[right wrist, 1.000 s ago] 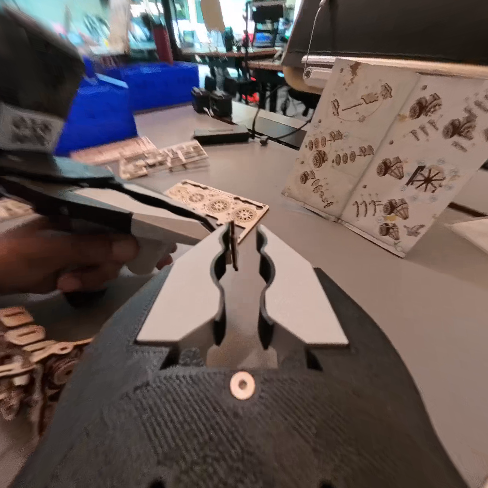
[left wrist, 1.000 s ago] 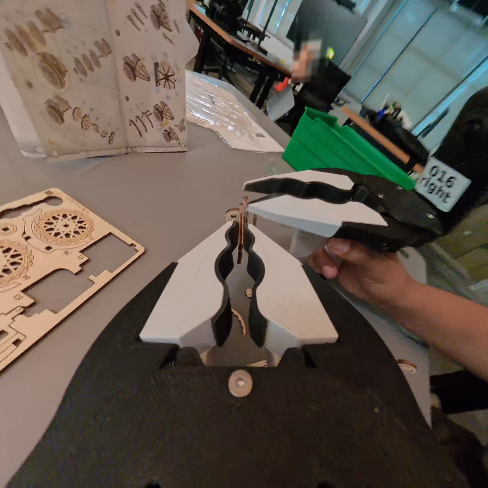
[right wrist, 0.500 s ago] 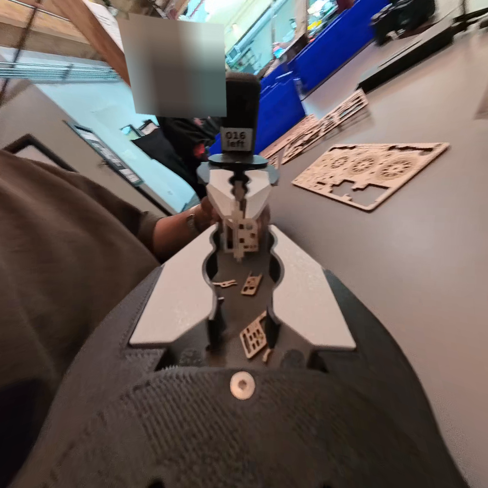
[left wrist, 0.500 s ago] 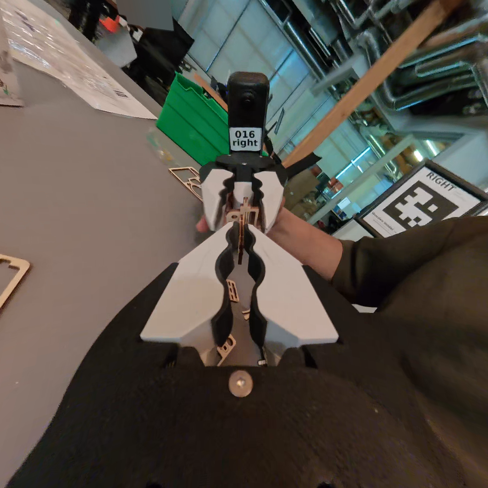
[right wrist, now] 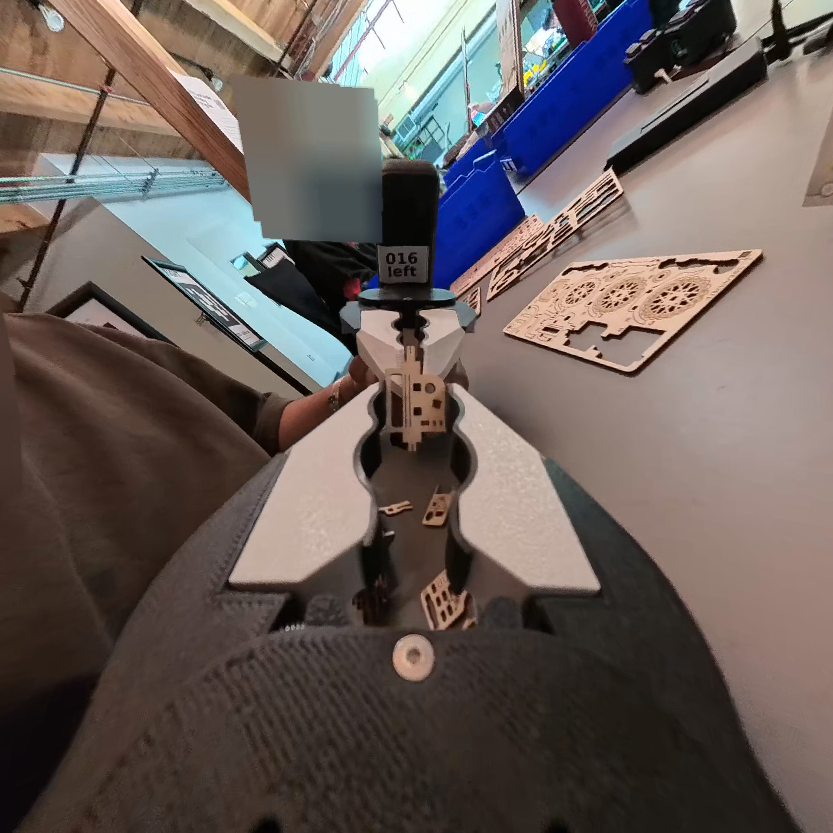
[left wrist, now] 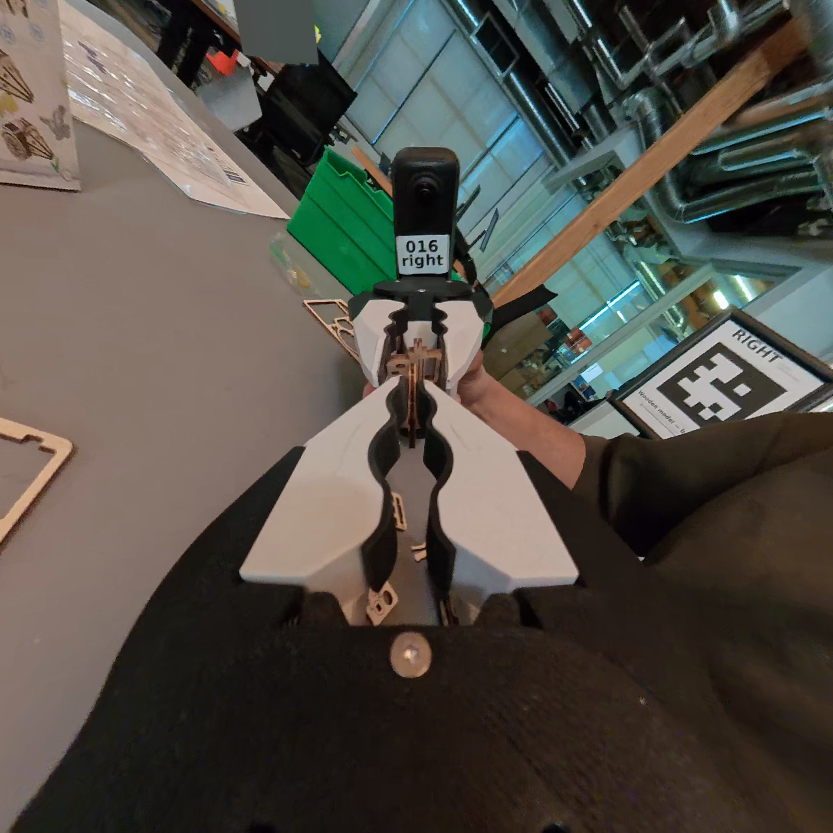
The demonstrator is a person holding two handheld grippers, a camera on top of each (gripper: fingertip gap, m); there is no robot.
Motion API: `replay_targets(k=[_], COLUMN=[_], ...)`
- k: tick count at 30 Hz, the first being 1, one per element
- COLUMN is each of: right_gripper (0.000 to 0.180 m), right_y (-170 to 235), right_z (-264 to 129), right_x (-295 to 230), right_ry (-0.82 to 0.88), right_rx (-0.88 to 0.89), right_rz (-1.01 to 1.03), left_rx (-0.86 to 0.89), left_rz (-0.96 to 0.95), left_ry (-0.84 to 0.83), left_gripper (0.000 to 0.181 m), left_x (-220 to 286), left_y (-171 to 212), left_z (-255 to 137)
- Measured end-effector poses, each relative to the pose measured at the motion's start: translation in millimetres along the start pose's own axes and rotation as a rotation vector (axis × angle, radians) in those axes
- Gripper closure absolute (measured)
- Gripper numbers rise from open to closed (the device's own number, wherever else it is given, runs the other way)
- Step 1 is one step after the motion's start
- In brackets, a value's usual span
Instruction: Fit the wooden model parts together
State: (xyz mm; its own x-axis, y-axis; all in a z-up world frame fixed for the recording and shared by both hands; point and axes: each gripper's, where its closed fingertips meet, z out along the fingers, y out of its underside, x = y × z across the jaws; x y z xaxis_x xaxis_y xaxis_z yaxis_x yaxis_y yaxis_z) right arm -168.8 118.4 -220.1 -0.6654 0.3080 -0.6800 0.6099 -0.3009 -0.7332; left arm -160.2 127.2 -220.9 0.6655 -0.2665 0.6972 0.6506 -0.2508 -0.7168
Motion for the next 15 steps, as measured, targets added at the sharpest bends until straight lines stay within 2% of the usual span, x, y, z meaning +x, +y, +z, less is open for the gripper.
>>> replay_targets(k=[6,11,15], right_gripper=[0.154,0.154,0.154], right_y=[-4.9,-21.4,-19.6], right_z=[-1.8,-2.7,0.1], right_x=[-1.0,-5.8,1.1], right_ry=[0.036,-0.12,-0.063], right_rx=[0.04,0.23,0.234], right_rz=[-0.031,0.195,0.17], left_rx=[0.019,0.101,0.095], left_rz=[-0.005,-0.123,-0.115], left_ry=[-0.001,0.071,0.045], left_gripper=[0.178,0.179,0.179], left_x=[2.3,5.1,-0.2], left_y=[-1.6,-10.8,-9.7], left_z=[2.0,0.3,-2.8])
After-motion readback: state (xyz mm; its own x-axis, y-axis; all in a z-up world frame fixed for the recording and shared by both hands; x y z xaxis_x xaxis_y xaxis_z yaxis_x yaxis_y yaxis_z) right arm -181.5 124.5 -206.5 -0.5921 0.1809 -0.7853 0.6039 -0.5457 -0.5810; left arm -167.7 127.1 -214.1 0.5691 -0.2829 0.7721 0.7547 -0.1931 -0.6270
